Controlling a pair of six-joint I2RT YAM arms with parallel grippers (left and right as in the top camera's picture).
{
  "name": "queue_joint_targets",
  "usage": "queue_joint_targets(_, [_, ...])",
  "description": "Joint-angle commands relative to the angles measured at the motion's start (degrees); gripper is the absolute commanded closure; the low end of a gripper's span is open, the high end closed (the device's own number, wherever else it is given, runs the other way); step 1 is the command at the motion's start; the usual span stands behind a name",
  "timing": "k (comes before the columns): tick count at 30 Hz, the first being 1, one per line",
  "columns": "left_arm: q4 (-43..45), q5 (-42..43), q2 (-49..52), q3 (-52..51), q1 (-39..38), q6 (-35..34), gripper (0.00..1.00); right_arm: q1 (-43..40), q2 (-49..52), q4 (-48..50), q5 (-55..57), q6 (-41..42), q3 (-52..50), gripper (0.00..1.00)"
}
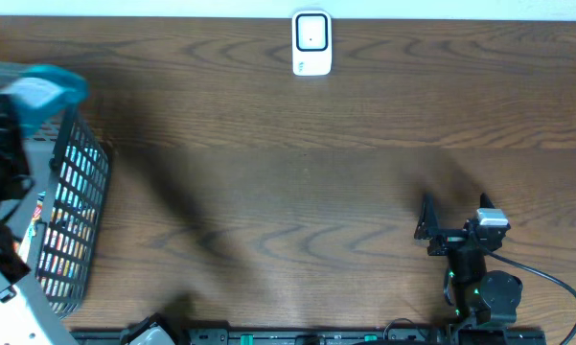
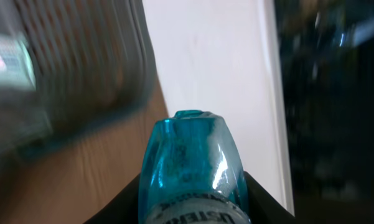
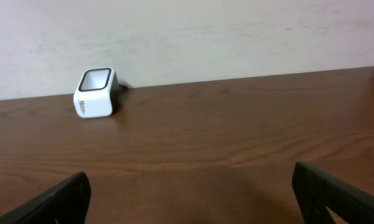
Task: Scan the item barcode
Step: 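Lift the bottle out and carry it toward the scanner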
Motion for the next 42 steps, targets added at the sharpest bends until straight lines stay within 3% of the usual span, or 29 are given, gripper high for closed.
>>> queue_joint_targets(1, [-1.11, 4.87, -0.79, 0.85, -5.64, 3.3, 0.78, 0.5, -0.2, -0.22, 0.26, -0.74, -0.09, 0.01])
queue_joint_targets(13, [-14.69, -15.13, -0.02, 0.59, -31.23, 10.16, 0.78, 0.5, -0.2, -0.2, 0.26, -0.74, -0.09, 0.01])
queue_joint_targets(25, [-9.94, -22.8, 9.66, -8.81, -52.19, 12.37, 0.78, 0.5, -0.2, -0.22, 0.26, -0.74, -0.09, 0.01])
queue_joint_targets(31, [-3.26, -23.06, 18.82, -10.67, -60.28, 20.02, 0.78, 0.5, -0.2, -0.2, 0.26, -0.74, -0.09, 0.01])
queue_joint_targets(42, [3.76, -23.23, 30.82, -10.67, -73.5, 43.95, 0.78, 0.5, -0.2, -0.2, 0.26, -0.74, -0.09, 0.01])
